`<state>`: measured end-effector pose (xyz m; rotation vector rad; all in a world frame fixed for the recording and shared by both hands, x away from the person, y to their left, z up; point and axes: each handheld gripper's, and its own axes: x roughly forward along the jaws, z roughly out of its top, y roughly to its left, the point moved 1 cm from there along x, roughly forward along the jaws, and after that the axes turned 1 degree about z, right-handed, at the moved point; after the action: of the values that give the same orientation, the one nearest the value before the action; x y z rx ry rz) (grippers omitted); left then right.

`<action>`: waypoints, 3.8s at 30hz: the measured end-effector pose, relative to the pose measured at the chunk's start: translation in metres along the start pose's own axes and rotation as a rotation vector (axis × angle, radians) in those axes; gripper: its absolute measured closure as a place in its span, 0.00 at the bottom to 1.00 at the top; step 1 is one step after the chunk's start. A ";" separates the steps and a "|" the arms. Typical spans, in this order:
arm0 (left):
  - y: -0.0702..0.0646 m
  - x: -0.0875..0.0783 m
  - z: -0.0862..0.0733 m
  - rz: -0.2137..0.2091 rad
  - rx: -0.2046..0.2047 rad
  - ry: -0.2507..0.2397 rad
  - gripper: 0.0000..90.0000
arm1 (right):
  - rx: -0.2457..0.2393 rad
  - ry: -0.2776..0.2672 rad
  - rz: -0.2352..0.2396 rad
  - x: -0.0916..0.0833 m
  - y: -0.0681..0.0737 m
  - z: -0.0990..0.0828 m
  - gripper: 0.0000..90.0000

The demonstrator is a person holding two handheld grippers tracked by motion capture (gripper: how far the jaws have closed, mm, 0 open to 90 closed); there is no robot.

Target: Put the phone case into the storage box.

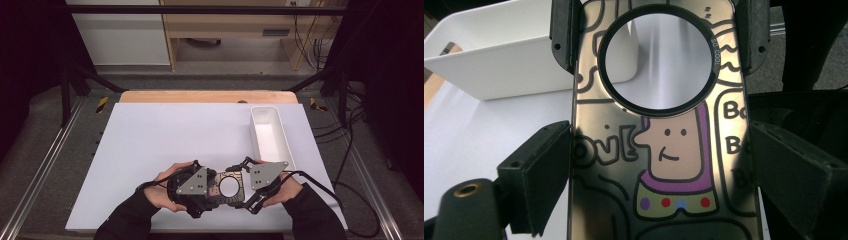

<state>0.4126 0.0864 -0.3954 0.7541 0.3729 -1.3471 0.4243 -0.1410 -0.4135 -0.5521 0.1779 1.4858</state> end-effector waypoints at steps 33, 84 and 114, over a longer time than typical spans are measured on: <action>0.009 -0.027 -0.029 0.063 -0.268 -0.101 0.03 | 0.071 0.070 -0.010 -0.019 -0.006 0.006 0.13; 0.001 0.007 -0.049 -0.023 -0.323 -0.004 0.00 | 0.130 0.368 0.120 -0.010 -0.027 0.042 0.13; 0.008 0.032 -0.038 -0.092 -0.270 0.102 0.01 | 0.120 0.489 0.141 0.008 -0.031 0.058 0.13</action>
<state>0.4339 0.0889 -0.4403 0.5860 0.6634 -1.3142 0.4425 -0.1077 -0.3595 -0.8118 0.6953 1.4422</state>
